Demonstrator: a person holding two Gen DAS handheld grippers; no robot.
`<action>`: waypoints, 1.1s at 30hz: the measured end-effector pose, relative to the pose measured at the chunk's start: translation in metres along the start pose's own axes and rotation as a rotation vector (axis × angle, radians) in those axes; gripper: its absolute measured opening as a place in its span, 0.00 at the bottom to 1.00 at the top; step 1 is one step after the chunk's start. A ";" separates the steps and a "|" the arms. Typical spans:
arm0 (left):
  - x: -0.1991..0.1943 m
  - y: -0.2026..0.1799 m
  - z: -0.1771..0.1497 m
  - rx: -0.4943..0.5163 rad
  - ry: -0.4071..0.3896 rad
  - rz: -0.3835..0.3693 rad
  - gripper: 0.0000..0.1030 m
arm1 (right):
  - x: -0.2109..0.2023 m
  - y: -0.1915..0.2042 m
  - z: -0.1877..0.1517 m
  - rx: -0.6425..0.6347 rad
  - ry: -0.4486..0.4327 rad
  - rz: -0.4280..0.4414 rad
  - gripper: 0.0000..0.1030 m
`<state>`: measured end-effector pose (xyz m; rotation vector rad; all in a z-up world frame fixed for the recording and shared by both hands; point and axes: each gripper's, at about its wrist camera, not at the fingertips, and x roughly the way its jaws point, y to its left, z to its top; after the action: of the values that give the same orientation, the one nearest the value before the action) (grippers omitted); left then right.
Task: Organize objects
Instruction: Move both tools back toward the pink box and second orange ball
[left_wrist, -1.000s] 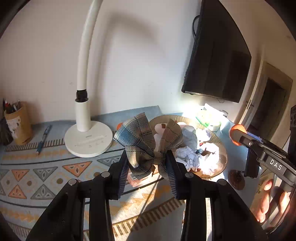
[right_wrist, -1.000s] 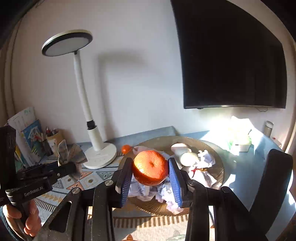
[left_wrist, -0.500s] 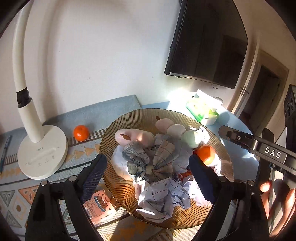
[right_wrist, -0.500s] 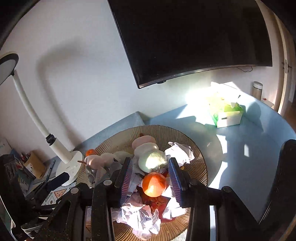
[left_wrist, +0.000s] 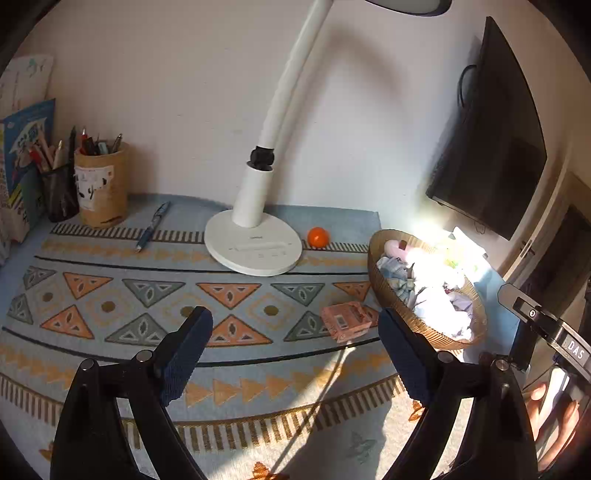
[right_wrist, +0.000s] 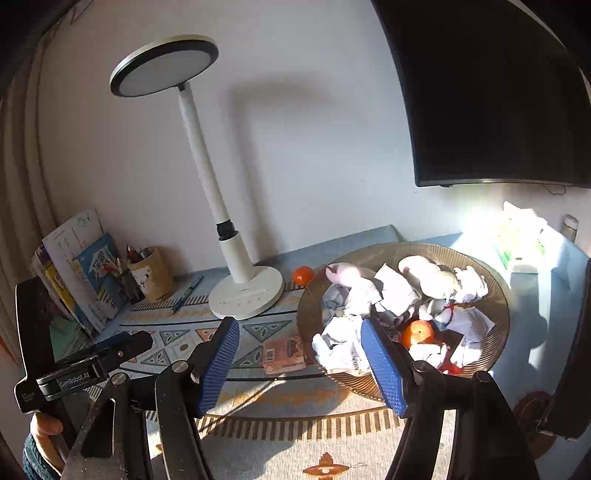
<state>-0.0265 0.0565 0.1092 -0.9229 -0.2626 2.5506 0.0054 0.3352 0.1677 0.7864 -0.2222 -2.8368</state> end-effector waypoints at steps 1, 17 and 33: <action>-0.005 0.013 -0.007 -0.015 0.001 0.016 0.88 | 0.006 0.013 -0.008 -0.019 0.015 0.024 0.67; 0.000 0.059 -0.065 0.021 0.000 0.199 0.90 | 0.090 0.061 -0.086 -0.119 0.168 -0.011 0.88; -0.001 0.069 -0.065 -0.035 0.012 0.198 0.91 | 0.105 0.045 -0.082 -0.032 0.258 0.002 0.88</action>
<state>-0.0058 -0.0037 0.0383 -1.0233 -0.2227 2.7266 -0.0334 0.2609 0.0551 1.1303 -0.1383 -2.6929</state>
